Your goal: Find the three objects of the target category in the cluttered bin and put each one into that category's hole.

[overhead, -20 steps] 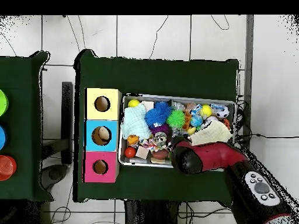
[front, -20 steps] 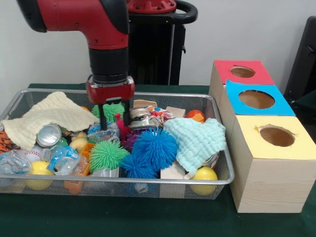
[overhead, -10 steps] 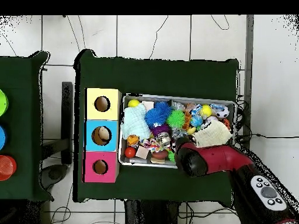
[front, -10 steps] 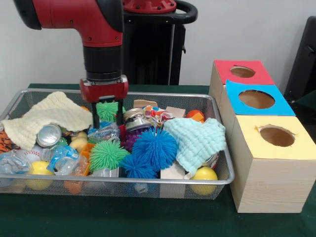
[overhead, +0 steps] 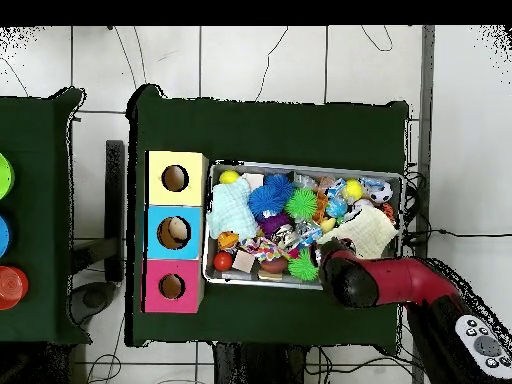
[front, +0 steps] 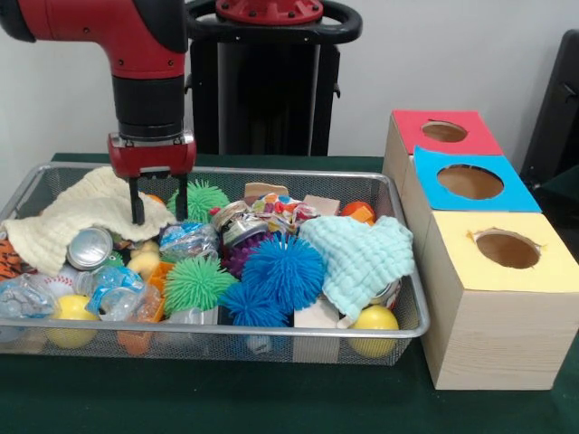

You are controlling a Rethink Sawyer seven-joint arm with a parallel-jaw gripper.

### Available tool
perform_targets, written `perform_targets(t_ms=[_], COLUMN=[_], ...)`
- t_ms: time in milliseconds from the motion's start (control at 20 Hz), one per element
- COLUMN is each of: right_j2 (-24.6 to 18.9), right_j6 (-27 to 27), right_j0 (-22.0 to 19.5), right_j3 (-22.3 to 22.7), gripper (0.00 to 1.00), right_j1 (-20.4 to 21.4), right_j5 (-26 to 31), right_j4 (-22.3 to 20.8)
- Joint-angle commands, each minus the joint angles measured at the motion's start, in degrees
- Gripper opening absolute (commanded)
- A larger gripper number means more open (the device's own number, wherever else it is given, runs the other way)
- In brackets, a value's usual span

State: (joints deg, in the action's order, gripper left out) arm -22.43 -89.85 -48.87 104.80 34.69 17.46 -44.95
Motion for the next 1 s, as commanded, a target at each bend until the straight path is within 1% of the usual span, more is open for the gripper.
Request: perform_targets(t_ms=[50, 150, 250, 450, 600, 700, 1000], right_j2=[-3.20, -2.16, -2.28, -2.04, -4.16, -5.16, -7.52], right_j6=[2.84, 1.42, 1.81, 2.04, 5.75, 7.61, 11.30], right_j0=[1.91, 2.90, 2.90, 3.13, 1.55, 0.73, -1.03], right_j3=[-4.02, -5.19, -6.76, -9.20, -11.23, -11.84, -13.33], gripper=[1.00, 1.00, 1.00, 1.00, 1.00, 1.00, 1.00], right_j1=[-3.28, -4.50, -6.29, -8.35, -9.67, -9.85, -10.53], right_j5=[2.03, -0.05, -0.94, -2.19, 0.24, 1.93, 5.48], right_j4=[-2.18, -3.29, -3.97, -4.76, -4.38, -3.96, -3.10])
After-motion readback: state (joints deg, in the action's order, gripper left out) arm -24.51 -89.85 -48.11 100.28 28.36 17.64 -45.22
